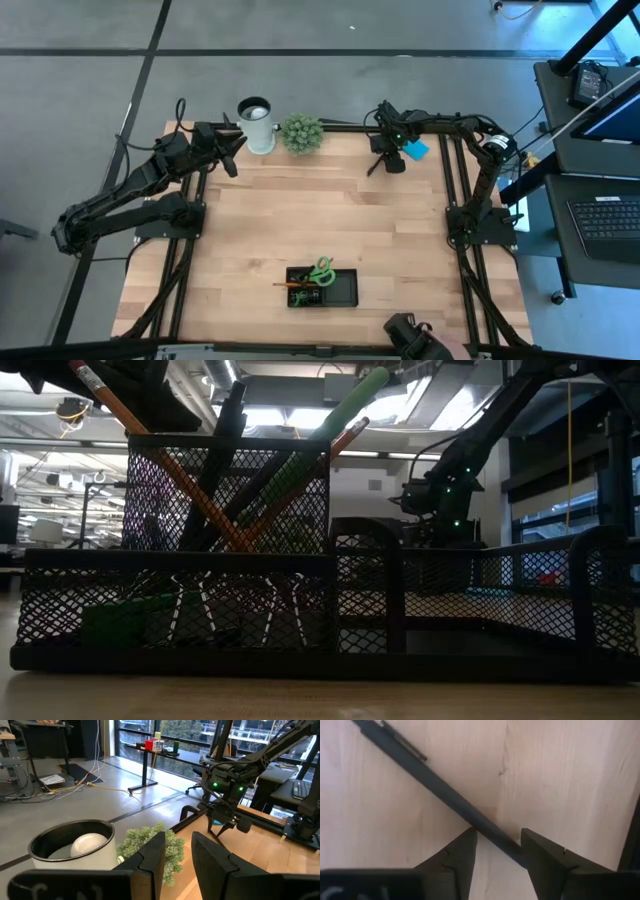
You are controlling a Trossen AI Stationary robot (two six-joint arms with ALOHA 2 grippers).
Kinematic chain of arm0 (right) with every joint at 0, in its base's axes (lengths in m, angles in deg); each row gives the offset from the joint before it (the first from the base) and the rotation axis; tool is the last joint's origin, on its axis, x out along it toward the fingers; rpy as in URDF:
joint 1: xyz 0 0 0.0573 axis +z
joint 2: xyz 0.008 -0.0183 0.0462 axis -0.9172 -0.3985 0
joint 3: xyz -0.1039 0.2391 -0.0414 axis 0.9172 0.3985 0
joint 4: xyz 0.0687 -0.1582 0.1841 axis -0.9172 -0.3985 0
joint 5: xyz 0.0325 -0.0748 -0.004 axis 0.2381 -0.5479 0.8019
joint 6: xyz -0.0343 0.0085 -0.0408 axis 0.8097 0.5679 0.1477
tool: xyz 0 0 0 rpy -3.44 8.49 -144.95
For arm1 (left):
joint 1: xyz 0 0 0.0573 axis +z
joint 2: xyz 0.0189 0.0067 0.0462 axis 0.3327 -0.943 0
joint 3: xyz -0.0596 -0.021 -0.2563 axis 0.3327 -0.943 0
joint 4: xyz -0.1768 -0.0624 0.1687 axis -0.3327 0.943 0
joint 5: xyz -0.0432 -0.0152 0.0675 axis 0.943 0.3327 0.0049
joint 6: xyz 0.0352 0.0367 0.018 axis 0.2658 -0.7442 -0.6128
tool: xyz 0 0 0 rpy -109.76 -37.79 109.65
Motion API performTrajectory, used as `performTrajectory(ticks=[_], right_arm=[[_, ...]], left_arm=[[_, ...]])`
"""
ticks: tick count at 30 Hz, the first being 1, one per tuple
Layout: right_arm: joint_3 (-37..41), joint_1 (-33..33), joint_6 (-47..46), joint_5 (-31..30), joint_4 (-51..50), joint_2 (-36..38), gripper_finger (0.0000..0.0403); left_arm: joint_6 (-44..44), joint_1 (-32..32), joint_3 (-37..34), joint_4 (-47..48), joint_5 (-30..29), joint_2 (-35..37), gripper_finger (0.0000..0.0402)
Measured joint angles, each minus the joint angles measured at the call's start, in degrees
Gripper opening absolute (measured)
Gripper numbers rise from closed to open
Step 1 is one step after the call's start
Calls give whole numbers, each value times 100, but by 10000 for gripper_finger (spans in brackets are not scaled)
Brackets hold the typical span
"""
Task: Pick and place office supplies into organizer
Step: Put the black pen into the black desk organizer
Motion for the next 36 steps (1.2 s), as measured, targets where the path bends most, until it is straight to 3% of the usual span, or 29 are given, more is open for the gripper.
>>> performTrajectory(ticks=[8, 16, 20, 28, 36], right_arm=[[0, 87, -170, -86, -56, 0, 125], [0, 426, -811, -162, -149, 0, 59], [0, 676, -1187, -310, -153, 0, 31], [9, 1293, -1999, -776, -126, -9, 39], [11, 1734, -2604, -793, -52, -15, 37]], left_arm=[[35, 1, 0, 0, 0, 0, 88], [294, 0, 0, 0, 5, -15, 88], [295, -71, 0, -5, 350, -119, 88], [178, -575, 0, -2, 501, -630, 88], [39, -1153, 0, -50, 443, -1369, 88]])
